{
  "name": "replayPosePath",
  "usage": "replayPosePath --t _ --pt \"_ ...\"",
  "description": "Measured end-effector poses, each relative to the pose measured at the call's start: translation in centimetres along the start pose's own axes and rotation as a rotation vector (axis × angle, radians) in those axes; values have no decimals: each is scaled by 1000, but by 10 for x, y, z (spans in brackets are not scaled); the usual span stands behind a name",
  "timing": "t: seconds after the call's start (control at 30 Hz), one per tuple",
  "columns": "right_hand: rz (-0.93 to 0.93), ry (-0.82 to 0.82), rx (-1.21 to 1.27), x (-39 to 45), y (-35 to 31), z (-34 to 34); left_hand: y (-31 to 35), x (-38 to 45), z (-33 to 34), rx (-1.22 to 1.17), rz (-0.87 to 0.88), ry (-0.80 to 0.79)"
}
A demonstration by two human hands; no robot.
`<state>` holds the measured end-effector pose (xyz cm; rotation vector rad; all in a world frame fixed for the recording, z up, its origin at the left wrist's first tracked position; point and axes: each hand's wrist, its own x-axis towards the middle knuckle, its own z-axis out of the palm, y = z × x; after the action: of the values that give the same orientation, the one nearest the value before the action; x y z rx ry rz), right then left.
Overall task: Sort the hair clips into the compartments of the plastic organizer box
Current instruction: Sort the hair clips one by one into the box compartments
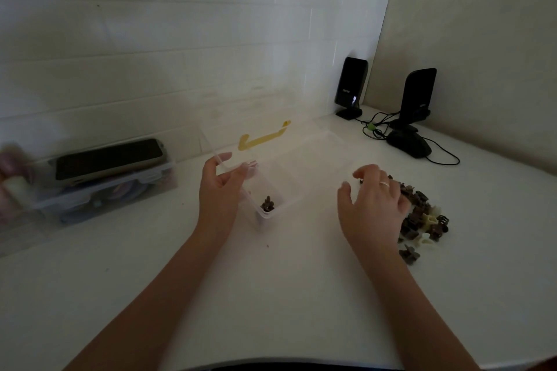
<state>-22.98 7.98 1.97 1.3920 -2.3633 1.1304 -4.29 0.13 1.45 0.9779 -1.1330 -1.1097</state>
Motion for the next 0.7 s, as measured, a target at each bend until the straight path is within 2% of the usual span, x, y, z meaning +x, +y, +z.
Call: replayPosePath --t 0.1,0.17,0.4,0.53,0.7 --pt "73 -216 -218 3 8 1 0 1 0 -10 -8 0" --pt "88 -284 -318 3 10 3 2 0 1 -17 -14 -6" --pt "71 -300 -336 4 11 -2 7 2 -1 -74 -109 -13" --pt "56 -388 -360 4 9 -4 7 3 -2 -75 -130 -13" --pt "-24 -409 -256 5 12 -2 7 4 -2 -65 -144 -10"
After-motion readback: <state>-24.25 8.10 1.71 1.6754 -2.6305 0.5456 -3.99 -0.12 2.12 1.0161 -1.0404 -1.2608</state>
